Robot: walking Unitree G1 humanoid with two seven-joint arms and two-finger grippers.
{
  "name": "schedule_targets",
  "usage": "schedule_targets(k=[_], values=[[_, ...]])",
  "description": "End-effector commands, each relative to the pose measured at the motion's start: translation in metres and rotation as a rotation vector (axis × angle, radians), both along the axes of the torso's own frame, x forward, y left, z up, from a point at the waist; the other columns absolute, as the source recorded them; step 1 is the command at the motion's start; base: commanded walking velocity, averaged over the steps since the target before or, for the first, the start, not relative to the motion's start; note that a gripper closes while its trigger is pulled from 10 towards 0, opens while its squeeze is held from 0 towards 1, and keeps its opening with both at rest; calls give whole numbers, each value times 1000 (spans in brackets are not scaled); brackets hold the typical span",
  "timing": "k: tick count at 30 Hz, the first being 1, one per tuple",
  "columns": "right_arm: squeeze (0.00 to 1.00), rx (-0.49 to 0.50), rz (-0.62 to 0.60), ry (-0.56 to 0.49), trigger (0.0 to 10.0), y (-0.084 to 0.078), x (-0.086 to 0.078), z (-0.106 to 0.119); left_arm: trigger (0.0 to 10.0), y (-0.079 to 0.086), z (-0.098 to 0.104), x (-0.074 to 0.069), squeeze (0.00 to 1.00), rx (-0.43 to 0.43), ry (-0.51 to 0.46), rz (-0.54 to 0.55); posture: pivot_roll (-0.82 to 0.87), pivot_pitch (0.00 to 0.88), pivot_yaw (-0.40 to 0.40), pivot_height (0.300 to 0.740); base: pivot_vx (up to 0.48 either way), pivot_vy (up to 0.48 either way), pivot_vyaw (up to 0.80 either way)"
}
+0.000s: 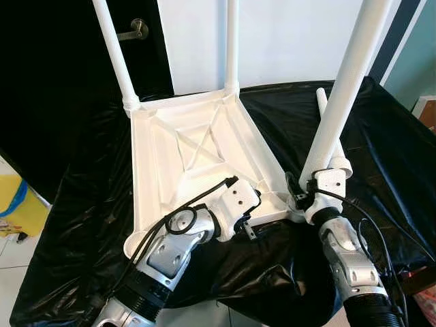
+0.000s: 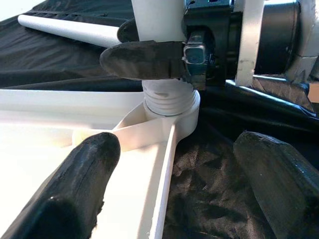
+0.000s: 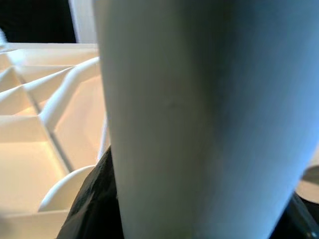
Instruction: Building children table
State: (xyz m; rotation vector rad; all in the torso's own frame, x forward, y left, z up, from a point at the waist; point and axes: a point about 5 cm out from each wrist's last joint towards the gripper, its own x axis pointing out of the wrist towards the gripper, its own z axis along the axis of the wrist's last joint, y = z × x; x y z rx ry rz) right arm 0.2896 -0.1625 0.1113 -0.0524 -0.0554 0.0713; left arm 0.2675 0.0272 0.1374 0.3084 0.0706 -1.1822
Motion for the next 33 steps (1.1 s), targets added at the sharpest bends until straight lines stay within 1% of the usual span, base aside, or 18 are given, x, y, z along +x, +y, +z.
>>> schedule_targets(k=[1,4,5,6,9,11,12,27,28,29,30,31,33], values=[[0,-9,-63,110,10000,0,-7,-22,10000,2,-1,0,0,13,-8,23,-132,0,10,740,0,0,0],[0,2,-89,109,10000,4,-9,-21,10000,2,-1,0,0,13,-8,23,-132,0,10,740,0,0,0],[0,15,-121,103,10000,7,-10,-20,10000,3,-1,0,0,14,-7,23,-131,0,10,740,0,0,0],[0,15,-121,103,10000,7,-10,-20,10000,3,-1,0,0,14,-7,23,-131,0,10,740,0,0,0],[0,36,-181,94,10000,13,-13,-19,10000,2,-1,-1,0,13,-7,23,-131,0,10,740,0,0,0],[0,56,-176,96,10000,24,-15,-18,10000,2,-1,-1,0,12,-5,22,-131,0,11,740,0,0,0],[0,61,-171,92,10000,26,-15,-17,10000,2,-1,-1,0,12,-4,22,-133,0,13,740,0,0,0],[0,48,-186,83,10000,22,-15,-14,10000,2,0,-1,0,14,-5,21,-131,0,13,740,0,0,0],[910,48,-186,72,10000,20,-15,-12,10000,2,0,-1,0,14,-5,21,-131,0,12,740,0,0,0],[910,48,-186,72,10000,20,-15,-12,10000,2,0,-1,0,14,-5,21,-131,0,12,740,0,0,0],[1000,54,-176,52,10000,18,-15,-9,10000,2,0,-1,0,15,-5,22,-131,0,10,740,0,0,0],[1000,54,-176,52,10000,18,-15,-9,10000,2,0,-1,0,15,-5,22,-131,0,10,740,0,0,0],[1000,67,-141,7,10000,12,-16,-2,10000,3,0,-1,0,14,-6,24,-135,0,12,740,0,0,0]])
